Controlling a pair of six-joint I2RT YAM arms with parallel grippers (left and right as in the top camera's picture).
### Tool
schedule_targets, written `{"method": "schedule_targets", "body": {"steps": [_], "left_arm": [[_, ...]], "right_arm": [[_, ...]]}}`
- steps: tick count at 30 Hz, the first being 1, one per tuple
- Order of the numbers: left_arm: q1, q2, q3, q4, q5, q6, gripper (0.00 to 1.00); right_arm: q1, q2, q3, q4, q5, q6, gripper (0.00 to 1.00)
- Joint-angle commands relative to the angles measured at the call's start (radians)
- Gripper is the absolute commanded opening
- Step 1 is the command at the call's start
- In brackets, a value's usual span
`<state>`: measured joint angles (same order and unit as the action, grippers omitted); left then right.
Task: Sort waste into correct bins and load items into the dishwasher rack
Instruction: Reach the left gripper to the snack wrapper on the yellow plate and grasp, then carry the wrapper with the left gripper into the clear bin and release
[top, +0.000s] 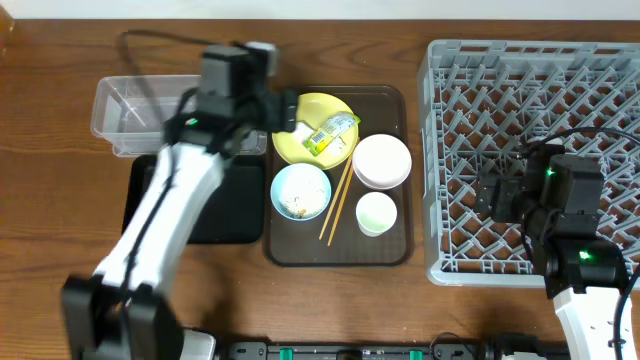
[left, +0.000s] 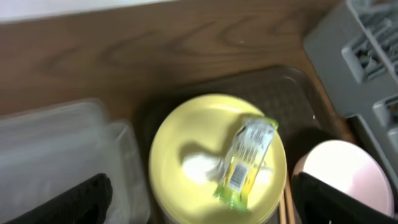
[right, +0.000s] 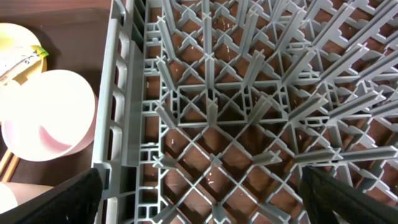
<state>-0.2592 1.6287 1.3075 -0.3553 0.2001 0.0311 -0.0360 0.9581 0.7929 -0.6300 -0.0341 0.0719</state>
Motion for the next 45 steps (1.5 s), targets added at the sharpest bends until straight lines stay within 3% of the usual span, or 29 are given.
{"method": "schedule_targets", "body": {"steps": [1,12,17,19,26,31,38,45], "left_arm": [[-0.061,0.083,0.023,0.041,-0.064,0.119,0.95],[-0.133,0.324,0.023,0.11,-0.085,0.118,0.94],[-0.133,0.378,0.023,0.11,-0.084,0.117,0.83],[-0.137,0.391,0.023,0.103,-0.084,0.114,0.77],[-0.141,0.362,0.023,0.095,-0.085,0.114,0.24],[-0.134,0.275,0.023,0.05,-0.085,0.11,0.15],[-0.046,0.101,0.023,-0.019,-0.126,-0.08,0.11],[0.135,0.051,0.023,-0.049,-0.187,-0.391,0.11]], "right_arm": [[0.017,0.0,0.026,-0.002,-0.001,0.01,0.99],[0.017,0.0,0.026,-0.002,-0.001,0.01,0.99],[0.017,0.0,0.026,-0.002,0.0,0.01,0.99],[0.017,0.0,0.026,-0.002,0.0,0.01,0.99],[0.017,0.0,0.026,-0.002,0.0,0.01,0.99],[0.017,0.0,0.026,-0.002,0.0,0.01,0.99],[0.017,0.0,0.026,-0.002,0.0,0.01,0.99],[0.017,0.0,0.026,0.0,0.0,0.01,0.99]]}}
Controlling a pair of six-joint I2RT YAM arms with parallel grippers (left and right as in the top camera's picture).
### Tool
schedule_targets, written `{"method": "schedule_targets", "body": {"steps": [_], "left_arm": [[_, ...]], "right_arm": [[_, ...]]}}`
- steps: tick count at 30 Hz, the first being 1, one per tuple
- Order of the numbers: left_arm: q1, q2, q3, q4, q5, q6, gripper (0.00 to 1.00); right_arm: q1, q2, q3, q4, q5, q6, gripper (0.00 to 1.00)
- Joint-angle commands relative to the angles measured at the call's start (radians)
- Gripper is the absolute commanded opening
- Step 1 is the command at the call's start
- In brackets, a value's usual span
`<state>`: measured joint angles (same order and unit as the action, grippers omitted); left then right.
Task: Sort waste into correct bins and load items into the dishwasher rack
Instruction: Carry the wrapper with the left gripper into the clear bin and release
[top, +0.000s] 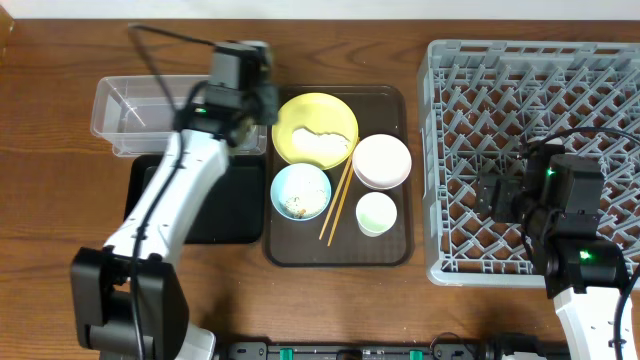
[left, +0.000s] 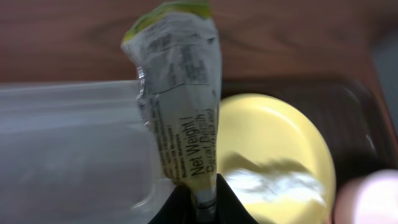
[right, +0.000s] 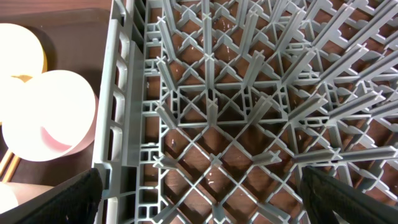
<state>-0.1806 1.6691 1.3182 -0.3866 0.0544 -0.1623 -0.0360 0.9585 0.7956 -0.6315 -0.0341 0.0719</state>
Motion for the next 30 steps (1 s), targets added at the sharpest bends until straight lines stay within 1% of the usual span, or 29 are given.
{"method": "schedule_targets", "body": {"steps": [1,3,4,5,8,9,10,11,15,17,22,24,28,29,30], "left_arm": [[0.082,0.018,0.011,-0.026,-0.041,-0.257,0.11],[0.119,0.034,0.011,-0.037,-0.04,-0.357,0.11],[0.131,0.04,0.011,-0.04,-0.04,-0.391,0.13],[0.144,0.05,0.011,-0.043,-0.041,-0.428,0.22],[0.156,0.061,0.011,-0.039,-0.04,-0.478,0.5],[0.156,0.062,0.011,-0.03,-0.04,-0.479,0.56],[0.156,0.062,0.011,-0.021,-0.039,-0.478,0.64],[0.153,0.06,0.012,-0.005,-0.026,-0.462,0.65],[0.129,0.049,0.012,0.056,0.087,-0.323,0.68],[0.102,0.048,0.012,0.067,0.13,-0.28,0.69],[0.009,0.051,0.01,0.048,0.135,-0.283,0.68],[-0.029,0.051,0.01,0.048,0.087,-0.306,0.67],[-0.098,0.051,0.01,0.053,-0.099,-0.321,0.66],[-0.103,0.051,0.01,0.059,-0.154,-0.321,0.64],[-0.104,0.051,0.01,0.061,-0.19,-0.321,0.59]], "right_arm": [[0.017,-0.001,0.023,0.002,0.0,0.01,0.99],[0.017,-0.001,0.023,0.003,0.0,0.01,0.99],[0.017,-0.001,0.023,0.003,0.0,0.01,0.99],[0.017,-0.001,0.023,0.003,0.0,0.01,0.99],[0.017,-0.001,0.023,0.002,0.0,0.01,0.99],[0.017,-0.001,0.023,0.002,0.0,0.01,0.99],[0.017,-0.001,0.023,0.002,0.0,0.01,0.99],[0.017,-0.001,0.023,0.002,0.0,0.01,0.99],[0.017,-0.001,0.023,0.002,0.0,0.01,0.99],[0.017,-0.001,0.023,0.002,0.0,0.01,0.99],[0.017,-0.001,0.023,0.003,0.0,0.01,0.99],[0.017,-0.001,0.023,0.003,0.0,0.01,0.99],[0.017,-0.001,0.023,0.003,0.0,0.01,0.99],[0.017,-0.001,0.023,0.002,0.0,0.01,0.99],[0.017,-0.001,0.023,0.002,0.0,0.01,0.99]]}}
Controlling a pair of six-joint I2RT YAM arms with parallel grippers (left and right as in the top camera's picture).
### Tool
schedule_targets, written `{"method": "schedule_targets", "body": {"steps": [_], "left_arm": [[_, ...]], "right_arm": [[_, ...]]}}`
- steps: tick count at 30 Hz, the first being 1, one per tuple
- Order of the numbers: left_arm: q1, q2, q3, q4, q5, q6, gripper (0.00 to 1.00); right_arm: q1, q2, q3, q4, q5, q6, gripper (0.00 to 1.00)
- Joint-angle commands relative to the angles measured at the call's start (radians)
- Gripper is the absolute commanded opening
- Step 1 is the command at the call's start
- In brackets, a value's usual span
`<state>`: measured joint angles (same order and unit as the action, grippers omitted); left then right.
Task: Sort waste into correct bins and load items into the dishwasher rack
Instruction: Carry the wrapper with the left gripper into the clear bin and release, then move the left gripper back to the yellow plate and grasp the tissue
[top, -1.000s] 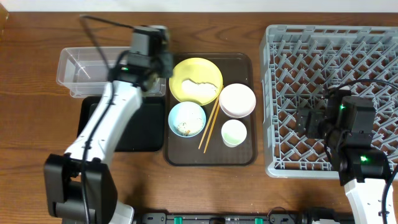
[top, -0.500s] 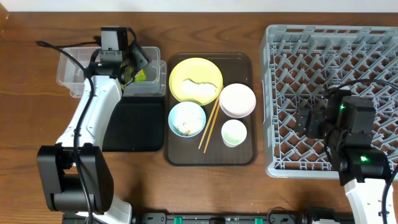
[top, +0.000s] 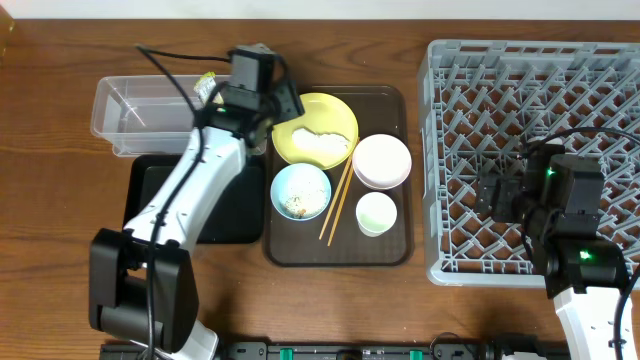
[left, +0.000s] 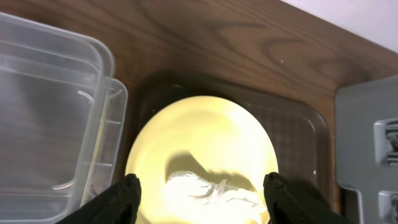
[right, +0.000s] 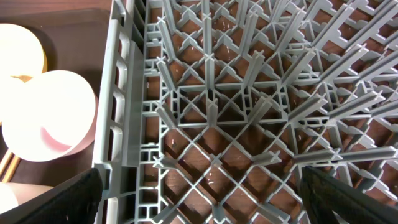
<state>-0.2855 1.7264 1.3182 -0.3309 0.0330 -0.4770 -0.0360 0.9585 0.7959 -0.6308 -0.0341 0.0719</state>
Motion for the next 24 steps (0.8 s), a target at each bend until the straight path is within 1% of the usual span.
{"method": "schedule_targets", "body": {"steps": [1,6,7,11,15,19,24], "left_arm": [[0.009,-0.008,0.01,0.011,-0.201,-0.006,0.54],[0.087,-0.01,0.01,0.038,-0.206,-0.006,0.26],[0.104,-0.01,0.01,0.039,-0.206,-0.006,0.24],[0.167,-0.005,0.01,0.034,-0.205,-0.006,0.23],[0.209,0.036,0.01,0.029,-0.203,-0.005,0.23],[0.222,0.09,0.01,0.003,-0.201,-0.006,0.23],[0.223,0.143,0.01,-0.005,-0.199,0.014,0.27]], "right_arm": [[0.017,-0.001,0.023,0.002,0.0,0.01,0.99],[0.017,-0.001,0.023,0.0,0.0,0.01,0.99],[0.017,0.0,0.023,0.0,0.0,0.01,0.99],[0.017,0.0,0.023,0.002,0.0,0.014,0.99],[0.017,0.001,0.023,0.001,0.0,0.014,0.99],[0.017,0.001,0.023,0.001,-0.001,0.014,0.99],[0.017,0.001,0.023,0.001,-0.001,0.014,0.99]]}}
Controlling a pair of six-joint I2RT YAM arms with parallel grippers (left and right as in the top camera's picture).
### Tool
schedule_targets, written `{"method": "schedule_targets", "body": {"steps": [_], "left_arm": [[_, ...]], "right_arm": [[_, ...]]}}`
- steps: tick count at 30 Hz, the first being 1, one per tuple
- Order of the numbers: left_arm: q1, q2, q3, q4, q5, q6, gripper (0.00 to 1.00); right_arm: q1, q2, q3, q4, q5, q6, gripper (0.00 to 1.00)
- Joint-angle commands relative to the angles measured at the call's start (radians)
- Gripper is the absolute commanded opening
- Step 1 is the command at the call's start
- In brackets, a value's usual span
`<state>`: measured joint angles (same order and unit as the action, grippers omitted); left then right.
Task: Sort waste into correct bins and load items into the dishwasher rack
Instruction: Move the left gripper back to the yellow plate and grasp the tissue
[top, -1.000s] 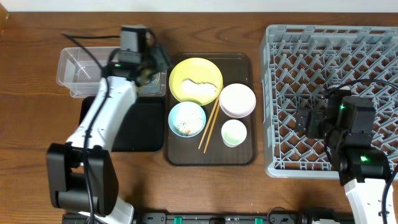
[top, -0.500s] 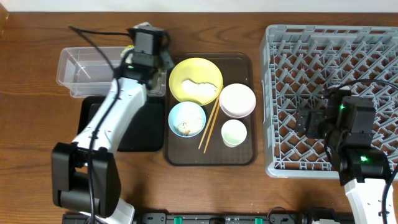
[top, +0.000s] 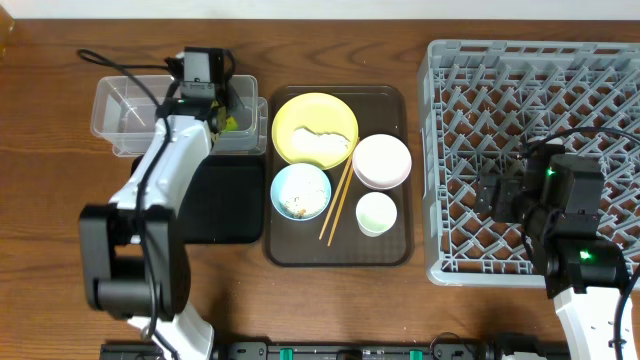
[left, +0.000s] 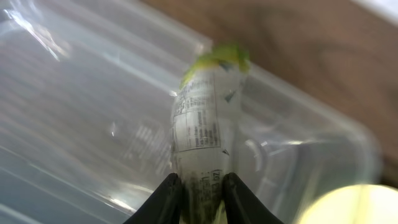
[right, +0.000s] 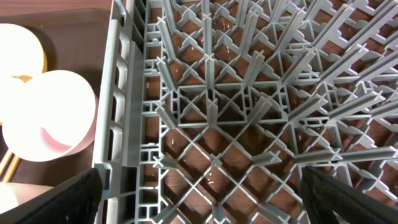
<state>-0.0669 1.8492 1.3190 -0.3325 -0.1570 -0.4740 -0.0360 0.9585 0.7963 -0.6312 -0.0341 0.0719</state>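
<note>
A green-and-white snack wrapper (left: 205, 127) hangs pinched between the fingers of my left gripper (left: 200, 182), which is shut on it above the right part of the clear plastic bin (top: 125, 110). In the overhead view the left gripper (top: 222, 110) sits at that bin's right end. The yellow plate (top: 315, 122) on the brown tray (top: 390, 250) carries a crumpled white tissue (top: 318, 138). A blue bowl (top: 300, 192), pink bowl (top: 382, 160), white cup (top: 376, 212) and chopsticks (top: 337, 205) also lie on the tray. My right gripper (right: 205, 190) stands open over the grey dishwasher rack (top: 530, 90).
A black bin (top: 220, 205) lies in front of the clear one, left of the tray. The rack fills the right side of the table, with upright tines all over its floor. Cables trail from the left arm across the back left.
The left wrist view then showed spread fingers over the yellow plate with no wrapper between them. Now the left gripper is further left over the clear bin, shut on the wrapper. Right arm unchanged.
The wrapper first lay on the yellow plate beside the tissue, under my open left gripper. Then it was off the plate, pinched in that gripper near the clear bin. Later the fingers showed spread above the plate. Now the wrapper is held over the clear bin.
</note>
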Motion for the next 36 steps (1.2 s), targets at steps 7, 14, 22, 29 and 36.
{"method": "schedule_targets", "body": {"steps": [7,14,22,29,36], "left_arm": [[0.005,-0.049,0.01,0.026,-0.009,0.056,0.27],[-0.038,-0.211,0.009,0.061,0.217,0.056,0.35],[-0.188,-0.156,0.009,-0.055,0.356,0.053,0.5],[-0.299,-0.019,0.009,-0.034,0.344,-0.106,0.6],[-0.32,0.107,0.009,0.058,0.27,-0.16,0.6]], "right_arm": [[0.017,0.001,0.023,-0.005,0.0,0.014,0.99],[0.017,0.002,0.023,-0.005,0.0,0.014,0.99],[0.017,0.002,0.023,-0.001,0.0,0.014,0.99],[0.017,0.002,0.023,-0.002,-0.001,0.018,0.99],[0.017,0.002,0.023,-0.003,-0.001,0.021,0.99]]}}
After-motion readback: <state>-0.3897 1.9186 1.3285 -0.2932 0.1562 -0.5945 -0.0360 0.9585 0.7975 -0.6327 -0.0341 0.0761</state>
